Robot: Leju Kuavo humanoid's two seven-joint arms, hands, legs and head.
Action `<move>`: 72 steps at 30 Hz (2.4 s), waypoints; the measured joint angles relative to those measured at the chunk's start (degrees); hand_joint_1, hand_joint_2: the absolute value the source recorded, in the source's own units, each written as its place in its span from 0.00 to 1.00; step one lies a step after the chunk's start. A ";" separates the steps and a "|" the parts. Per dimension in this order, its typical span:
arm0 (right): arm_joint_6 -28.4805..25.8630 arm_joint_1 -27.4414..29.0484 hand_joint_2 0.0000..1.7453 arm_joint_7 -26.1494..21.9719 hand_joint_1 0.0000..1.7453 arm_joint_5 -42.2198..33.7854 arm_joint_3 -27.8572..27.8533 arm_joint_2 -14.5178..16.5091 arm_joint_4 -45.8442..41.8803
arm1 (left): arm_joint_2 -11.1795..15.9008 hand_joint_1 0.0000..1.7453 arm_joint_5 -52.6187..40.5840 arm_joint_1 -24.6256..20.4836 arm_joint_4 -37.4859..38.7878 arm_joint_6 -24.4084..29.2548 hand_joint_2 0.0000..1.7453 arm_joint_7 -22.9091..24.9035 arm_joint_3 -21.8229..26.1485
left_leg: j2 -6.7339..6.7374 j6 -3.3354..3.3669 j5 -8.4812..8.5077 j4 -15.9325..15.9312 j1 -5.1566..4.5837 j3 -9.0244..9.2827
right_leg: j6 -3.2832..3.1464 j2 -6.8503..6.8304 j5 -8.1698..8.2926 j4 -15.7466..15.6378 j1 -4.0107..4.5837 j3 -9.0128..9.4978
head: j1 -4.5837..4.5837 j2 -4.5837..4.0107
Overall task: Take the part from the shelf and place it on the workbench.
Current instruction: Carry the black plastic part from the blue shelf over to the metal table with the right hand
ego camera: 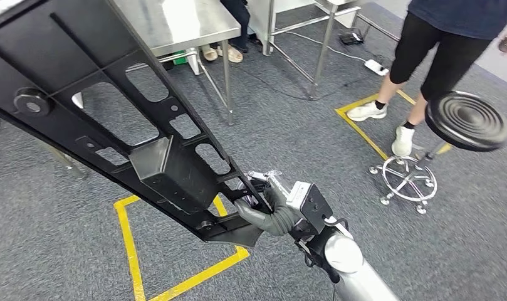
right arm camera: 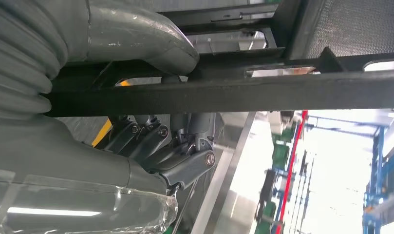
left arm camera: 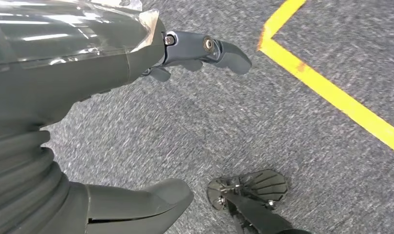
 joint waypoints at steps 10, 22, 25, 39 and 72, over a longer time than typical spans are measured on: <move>0.00 -0.20 1.00 0.00 1.00 -0.02 0.02 0.13 -0.04 | -0.23 0.00 0.25 0.41 0.03 -0.01 1.00 -0.28 0.19 | -1.64 -2.44 -1.66 3.24 -0.08 -2.38 | -1.72 1.29 7.50 -16.30 -0.62 7.07 | -0.32 0.00; 0.00 -0.40 1.00 0.02 1.00 -0.01 0.25 0.22 -0.03 | -0.23 0.00 0.32 0.03 0.00 0.04 1.00 -0.66 0.27 | 6.41 -1.82 -0.58 0.94 -0.50 -0.52 | -1.03 -6.89 5.94 -16.39 0.77 8.38 | -0.30 -0.01; 0.00 -0.56 1.00 0.01 1.00 -0.01 0.24 0.40 -0.11 | -0.32 0.00 0.34 0.12 0.01 0.05 1.00 -0.73 0.28 | 4.36 -0.70 -0.15 0.26 -0.19 -0.12 | -0.39 -5.27 4.41 -14.32 0.57 7.80 | -0.15 -0.01; 0.00 -0.21 1.00 0.07 1.00 0.17 0.27 0.01 0.01 | -0.36 0.00 0.40 0.49 0.02 0.05 1.00 -0.75 0.46 | -4.77 -2.06 0.47 0.55 0.03 -1.21 | -0.65 2.61 7.34 -15.88 -0.66 6.91 | 0.06 -0.01; 0.00 -1.33 1.00 -0.60 1.00 1.28 0.50 0.36 0.05 | -0.08 0.00 0.12 0.04 0.01 -0.56 1.00 -0.94 0.68 | 2.71 1.41 -1.97 0.39 -0.60 1.33 | 1.12 -0.62 3.56 -6.56 -0.93 2.56 | 0.08 -0.01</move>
